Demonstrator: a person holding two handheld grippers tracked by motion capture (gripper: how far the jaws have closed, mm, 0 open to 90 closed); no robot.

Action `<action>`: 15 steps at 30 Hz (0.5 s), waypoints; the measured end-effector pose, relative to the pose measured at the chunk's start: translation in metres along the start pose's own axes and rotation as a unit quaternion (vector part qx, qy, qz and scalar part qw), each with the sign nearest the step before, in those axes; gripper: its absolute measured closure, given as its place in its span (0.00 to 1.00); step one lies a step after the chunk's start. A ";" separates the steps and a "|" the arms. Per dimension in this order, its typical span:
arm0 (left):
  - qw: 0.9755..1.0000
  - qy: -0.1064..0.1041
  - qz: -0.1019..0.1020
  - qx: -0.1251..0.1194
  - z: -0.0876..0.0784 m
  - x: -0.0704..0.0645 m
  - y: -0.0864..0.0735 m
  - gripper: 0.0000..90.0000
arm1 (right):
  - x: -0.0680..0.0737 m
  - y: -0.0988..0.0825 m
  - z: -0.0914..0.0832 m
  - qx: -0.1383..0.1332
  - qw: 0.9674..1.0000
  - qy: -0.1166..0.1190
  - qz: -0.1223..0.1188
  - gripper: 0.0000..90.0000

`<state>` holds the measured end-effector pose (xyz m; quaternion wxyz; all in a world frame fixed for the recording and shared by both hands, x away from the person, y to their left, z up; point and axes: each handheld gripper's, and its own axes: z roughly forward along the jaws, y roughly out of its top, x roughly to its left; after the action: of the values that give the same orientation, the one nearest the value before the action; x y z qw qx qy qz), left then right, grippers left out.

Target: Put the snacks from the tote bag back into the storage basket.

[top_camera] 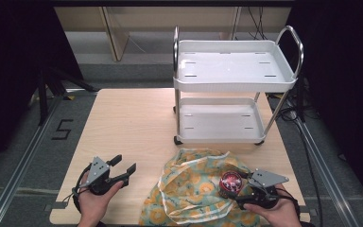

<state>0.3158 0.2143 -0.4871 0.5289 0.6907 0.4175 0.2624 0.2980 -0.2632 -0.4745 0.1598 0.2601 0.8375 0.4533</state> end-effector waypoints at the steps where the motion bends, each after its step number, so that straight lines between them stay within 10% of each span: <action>1: 1.000 0.001 0.001 0.003 -0.001 0.000 0.000 0.37 | -0.001 0.000 -0.001 -0.003 1.000 0.000 -0.003 0.29; 15: 1.000 -0.001 0.000 -0.002 -0.001 0.000 0.000 0.37 | -0.004 0.005 -0.008 -0.023 1.000 -0.007 0.013 0.29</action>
<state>0.3154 0.2144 -0.4866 0.5306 0.6901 0.4164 0.2624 0.2991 -0.2685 -0.4656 0.1659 0.2702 0.8222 0.4727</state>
